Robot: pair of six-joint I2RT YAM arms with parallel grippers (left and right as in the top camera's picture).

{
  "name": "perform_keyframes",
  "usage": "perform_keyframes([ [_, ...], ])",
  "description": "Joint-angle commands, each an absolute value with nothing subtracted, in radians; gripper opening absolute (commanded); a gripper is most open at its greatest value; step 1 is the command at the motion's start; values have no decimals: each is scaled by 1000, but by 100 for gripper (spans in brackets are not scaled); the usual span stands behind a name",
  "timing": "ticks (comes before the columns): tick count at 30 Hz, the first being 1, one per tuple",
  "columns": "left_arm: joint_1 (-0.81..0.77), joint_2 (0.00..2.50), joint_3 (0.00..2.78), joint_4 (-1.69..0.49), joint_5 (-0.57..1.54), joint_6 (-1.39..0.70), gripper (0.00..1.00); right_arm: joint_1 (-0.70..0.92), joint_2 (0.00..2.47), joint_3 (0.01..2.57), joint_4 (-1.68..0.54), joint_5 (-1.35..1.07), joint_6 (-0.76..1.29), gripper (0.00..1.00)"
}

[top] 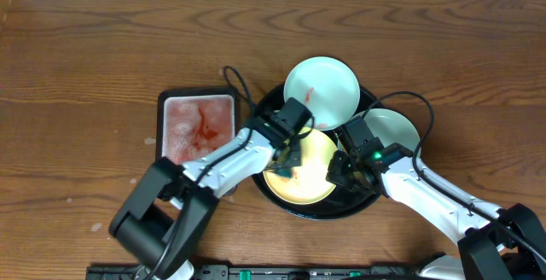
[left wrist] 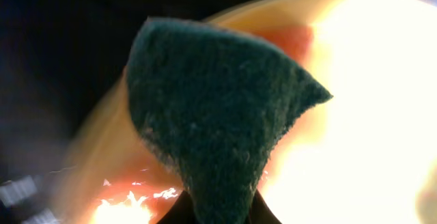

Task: Clean dirty plates on tray and stack at the side
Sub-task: 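Scrub the yellow plate with the sponge while right gripper holds it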

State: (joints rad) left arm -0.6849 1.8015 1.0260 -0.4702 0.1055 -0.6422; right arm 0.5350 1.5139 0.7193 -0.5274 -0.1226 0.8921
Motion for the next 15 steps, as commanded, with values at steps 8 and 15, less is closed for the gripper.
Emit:
perform_keyframes([
  [8, -792, 1924, 1023, -365, 465, -682, 8, 531, 1518, 723, -542, -79, 907, 1],
  [15, -721, 1885, 1024, -547, 270, -682, 7, 531, 1518, 723, -542, -79, 907, 1],
])
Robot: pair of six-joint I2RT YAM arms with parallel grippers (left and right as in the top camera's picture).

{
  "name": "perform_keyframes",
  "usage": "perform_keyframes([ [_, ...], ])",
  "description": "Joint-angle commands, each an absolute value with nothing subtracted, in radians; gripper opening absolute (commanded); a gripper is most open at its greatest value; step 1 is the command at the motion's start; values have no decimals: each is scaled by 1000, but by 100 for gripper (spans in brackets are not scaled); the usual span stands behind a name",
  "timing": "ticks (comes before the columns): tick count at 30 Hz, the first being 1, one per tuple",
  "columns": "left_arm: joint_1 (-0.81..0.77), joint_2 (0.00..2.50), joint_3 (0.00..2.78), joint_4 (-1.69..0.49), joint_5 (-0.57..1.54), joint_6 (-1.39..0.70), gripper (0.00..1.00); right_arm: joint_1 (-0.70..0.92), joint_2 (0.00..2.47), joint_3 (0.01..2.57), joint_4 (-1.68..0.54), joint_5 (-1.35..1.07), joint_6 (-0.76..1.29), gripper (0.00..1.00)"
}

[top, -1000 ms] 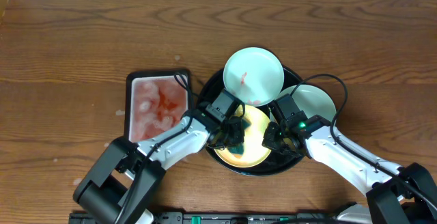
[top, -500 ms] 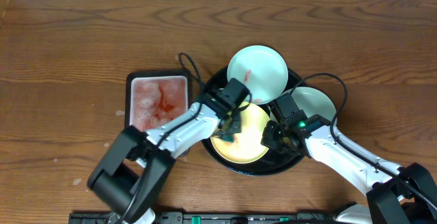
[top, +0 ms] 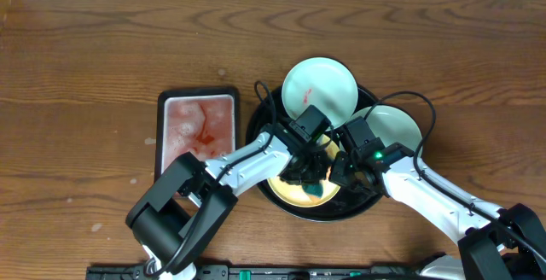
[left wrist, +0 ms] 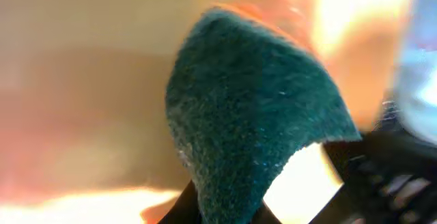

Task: Clean dirty plates on tray and stack at the side
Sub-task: 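Scrub the yellow plate with the sponge while right gripper holds it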

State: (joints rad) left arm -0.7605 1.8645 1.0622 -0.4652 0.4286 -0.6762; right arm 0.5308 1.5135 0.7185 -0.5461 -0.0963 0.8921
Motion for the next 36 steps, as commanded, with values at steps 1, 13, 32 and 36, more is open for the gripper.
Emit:
perform_keyframes([
  [1, -710, 1878, 1025, -569, 237, -682, 8, 531, 1518, 723, -542, -79, 907, 1],
  [13, -704, 1740, 1052, -608, 235, -569, 57, 531, 1518, 723, -542, -79, 904, 1],
  [32, -775, 1813, 1047, -582, 228, -638, 7, 531, 1518, 723, -542, -79, 904, 1],
  [36, -767, 1813, 1047, -615, 105, -670, 7, 531, 1518, 723, -542, -80, 904, 1],
])
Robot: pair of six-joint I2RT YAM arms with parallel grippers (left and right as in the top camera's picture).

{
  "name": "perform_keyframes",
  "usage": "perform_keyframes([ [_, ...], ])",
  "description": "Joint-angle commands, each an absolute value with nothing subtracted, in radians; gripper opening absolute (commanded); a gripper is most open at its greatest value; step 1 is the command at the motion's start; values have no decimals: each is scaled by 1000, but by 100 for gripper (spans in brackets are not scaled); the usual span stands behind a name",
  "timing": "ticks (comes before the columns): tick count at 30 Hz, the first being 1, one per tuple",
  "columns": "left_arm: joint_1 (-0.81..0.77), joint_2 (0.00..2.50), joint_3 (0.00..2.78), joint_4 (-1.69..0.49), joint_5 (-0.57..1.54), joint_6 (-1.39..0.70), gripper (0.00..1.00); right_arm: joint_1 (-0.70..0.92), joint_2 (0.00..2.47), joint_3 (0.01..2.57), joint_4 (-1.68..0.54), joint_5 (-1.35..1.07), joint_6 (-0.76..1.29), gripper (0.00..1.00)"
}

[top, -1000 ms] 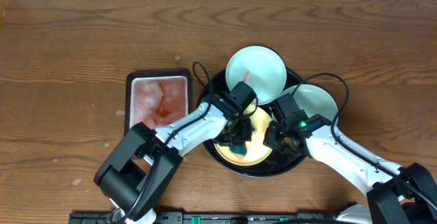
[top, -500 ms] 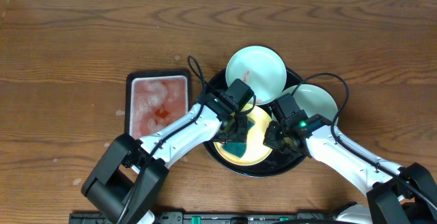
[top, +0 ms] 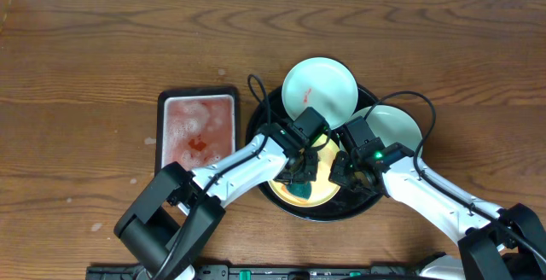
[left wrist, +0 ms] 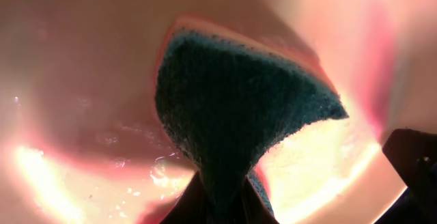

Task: Clean dirty plates on tray and stack at the side
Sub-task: 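Scrub the yellow plate with the sponge while right gripper holds it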

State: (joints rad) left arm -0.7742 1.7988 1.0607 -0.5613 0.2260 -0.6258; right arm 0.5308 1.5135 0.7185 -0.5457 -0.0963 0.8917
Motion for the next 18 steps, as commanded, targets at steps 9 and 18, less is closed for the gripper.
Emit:
perform_keyframes([
  [9, -746, 1813, 1060, -638, -318, -622, 7, 531, 1518, 723, -542, -79, 904, 1],
  [18, -749, 1839, 1033, -386, 289, -762, 8, 531, 1518, 723, -542, -80, 904, 1],
])
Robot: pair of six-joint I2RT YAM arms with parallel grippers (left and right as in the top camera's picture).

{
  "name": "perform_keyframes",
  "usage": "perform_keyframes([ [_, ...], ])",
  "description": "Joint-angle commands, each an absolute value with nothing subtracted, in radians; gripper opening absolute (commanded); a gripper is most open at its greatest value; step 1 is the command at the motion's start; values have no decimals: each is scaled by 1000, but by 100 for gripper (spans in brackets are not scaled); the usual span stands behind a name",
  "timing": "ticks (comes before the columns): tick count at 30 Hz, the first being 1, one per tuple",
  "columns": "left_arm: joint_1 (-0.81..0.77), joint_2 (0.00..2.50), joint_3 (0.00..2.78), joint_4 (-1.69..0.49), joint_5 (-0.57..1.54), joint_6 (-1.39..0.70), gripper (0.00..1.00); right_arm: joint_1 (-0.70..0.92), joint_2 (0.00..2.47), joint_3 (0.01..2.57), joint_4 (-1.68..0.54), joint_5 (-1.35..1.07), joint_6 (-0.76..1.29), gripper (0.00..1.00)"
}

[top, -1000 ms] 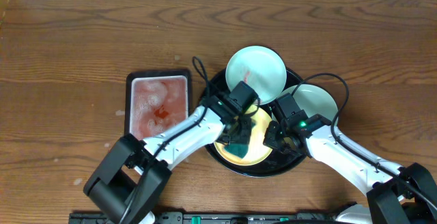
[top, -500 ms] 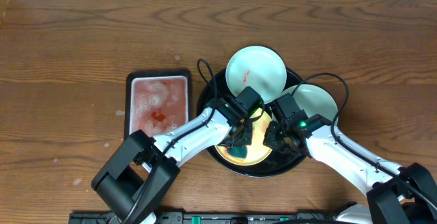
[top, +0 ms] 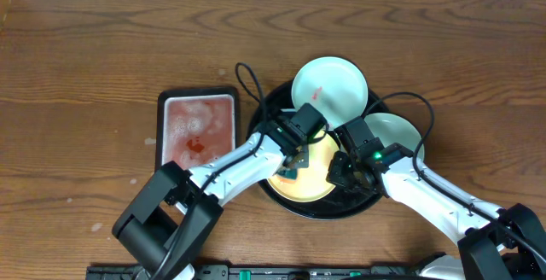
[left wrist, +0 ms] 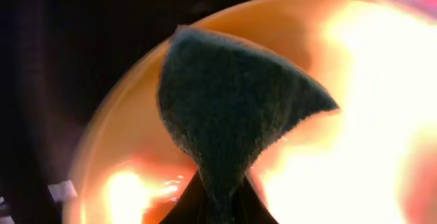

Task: Clean dirty plates on tray and stack at the side
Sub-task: 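Scrub the yellow plate with the sponge while right gripper holds it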

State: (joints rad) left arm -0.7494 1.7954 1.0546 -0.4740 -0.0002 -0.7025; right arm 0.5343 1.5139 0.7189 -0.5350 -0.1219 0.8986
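A yellow plate (top: pixel 314 176) smeared with red lies in the round black tray (top: pixel 271 109). My left gripper (top: pixel 294 162) is shut on a dark green sponge (left wrist: pixel 232 108), which presses on the left part of that plate (left wrist: pixel 355 115). My right gripper (top: pixel 339 172) sits at the plate's right rim and looks clamped on it. A pale green plate (top: pixel 330 84) with a red streak leans at the tray's far edge. A second pale green plate (top: pixel 394 131) lies at the right, partly under the right arm.
A black rectangular tray (top: pixel 198 126) of pinkish soapy water stands left of the round tray. Cables loop over the round tray's far-left rim and above the right arm. Wooden table lies all around.
The sponge has gone from the near middle of the yellow plate to its left side. The far green plate has shifted slightly right and away. My right gripper has stayed put.
My left gripper first held the sponge on the yellow plate's left side, then near its middle-right, then at its near part, and now holds it at the left again. Throughout, the right gripper stayed at the plate's right rim.
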Motion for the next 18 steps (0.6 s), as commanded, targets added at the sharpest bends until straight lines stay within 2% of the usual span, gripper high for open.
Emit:
perform_keyframes([
  [1, -749, 1846, 1033, -357, 344, -762, 7, 531, 1518, 723, -542, -79, 904, 1],
  [6, -749, 1871, 1033, -301, 439, -760, 8, 531, 1518, 723, -542, -80, 904, 1],
  [11, -742, 1871, 1034, -369, 466, -665, 8, 531, 1518, 723, -542, -80, 904, 1],
  [13, -729, 1868, 1036, -446, 352, -659, 8, 531, 1518, 723, -542, -80, 904, 1],
  [18, -706, 1848, 1125, -673, -91, -659, 7, 531, 1518, 723, -543, -81, 902, 1],
])
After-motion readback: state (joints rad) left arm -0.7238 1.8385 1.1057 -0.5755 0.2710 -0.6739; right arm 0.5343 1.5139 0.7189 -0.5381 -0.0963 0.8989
